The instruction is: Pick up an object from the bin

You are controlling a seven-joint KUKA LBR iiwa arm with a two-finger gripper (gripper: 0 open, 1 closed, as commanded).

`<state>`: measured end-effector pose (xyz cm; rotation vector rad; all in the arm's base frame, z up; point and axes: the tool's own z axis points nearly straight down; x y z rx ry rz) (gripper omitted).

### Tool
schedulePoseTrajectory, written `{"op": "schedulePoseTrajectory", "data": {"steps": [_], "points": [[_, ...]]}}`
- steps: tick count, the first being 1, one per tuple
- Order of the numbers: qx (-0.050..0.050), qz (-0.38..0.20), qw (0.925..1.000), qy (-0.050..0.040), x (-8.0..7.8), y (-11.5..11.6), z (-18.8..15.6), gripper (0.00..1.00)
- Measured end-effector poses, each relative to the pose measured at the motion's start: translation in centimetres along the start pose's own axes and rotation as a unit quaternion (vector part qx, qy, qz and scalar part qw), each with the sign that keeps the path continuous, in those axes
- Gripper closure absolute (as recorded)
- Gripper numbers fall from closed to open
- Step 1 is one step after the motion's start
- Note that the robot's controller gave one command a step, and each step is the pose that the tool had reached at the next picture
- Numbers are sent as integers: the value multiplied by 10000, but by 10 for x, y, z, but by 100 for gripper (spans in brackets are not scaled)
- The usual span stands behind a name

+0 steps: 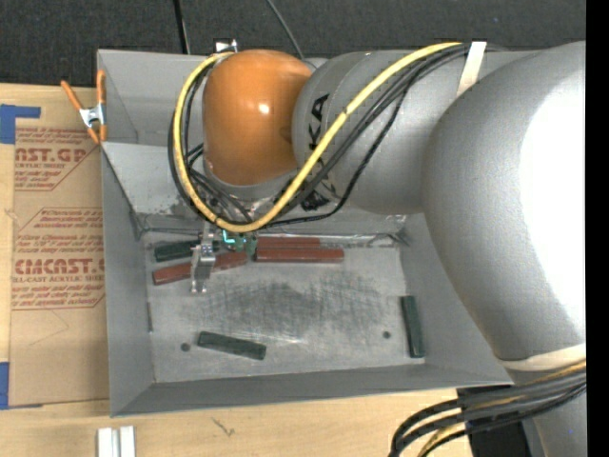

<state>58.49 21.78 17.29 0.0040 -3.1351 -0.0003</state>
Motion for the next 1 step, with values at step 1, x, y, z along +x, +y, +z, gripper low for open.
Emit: {"op": "schedulePoseTrajectory", "data": {"steps": [1], "points": [[-8, 9, 10000, -39, -2, -1, -5, 0]]}}
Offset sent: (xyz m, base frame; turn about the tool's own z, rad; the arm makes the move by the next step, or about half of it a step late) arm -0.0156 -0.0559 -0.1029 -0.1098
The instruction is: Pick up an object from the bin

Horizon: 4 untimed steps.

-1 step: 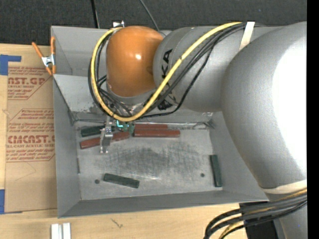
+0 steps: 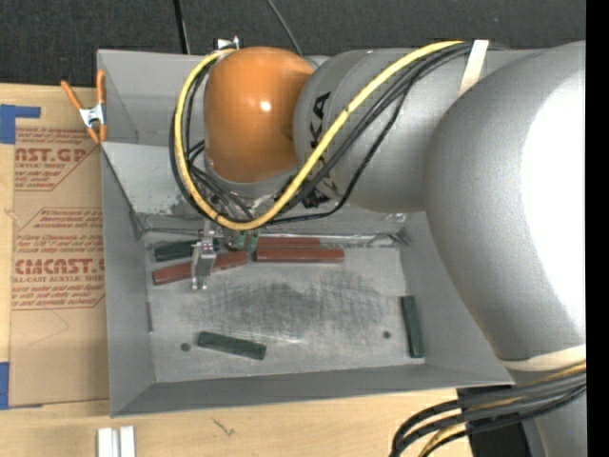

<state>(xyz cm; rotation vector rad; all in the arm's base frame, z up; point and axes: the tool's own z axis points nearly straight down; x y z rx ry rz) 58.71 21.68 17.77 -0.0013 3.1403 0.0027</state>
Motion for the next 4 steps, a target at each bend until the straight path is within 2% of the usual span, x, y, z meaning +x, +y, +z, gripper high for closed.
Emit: {"op": "schedulePoseTrajectory", "data": {"steps": [1, 2, 3, 4], "points": [[-1, -336, 9994, -24, 10, -31, 61, 0], [-24, 166, 9998, -45, -2, -54, 103, 100], [-24, 166, 9998, -45, -2, -54, 103, 100], [11, -135, 9999, 8, 2, -61, -117, 100]]}}
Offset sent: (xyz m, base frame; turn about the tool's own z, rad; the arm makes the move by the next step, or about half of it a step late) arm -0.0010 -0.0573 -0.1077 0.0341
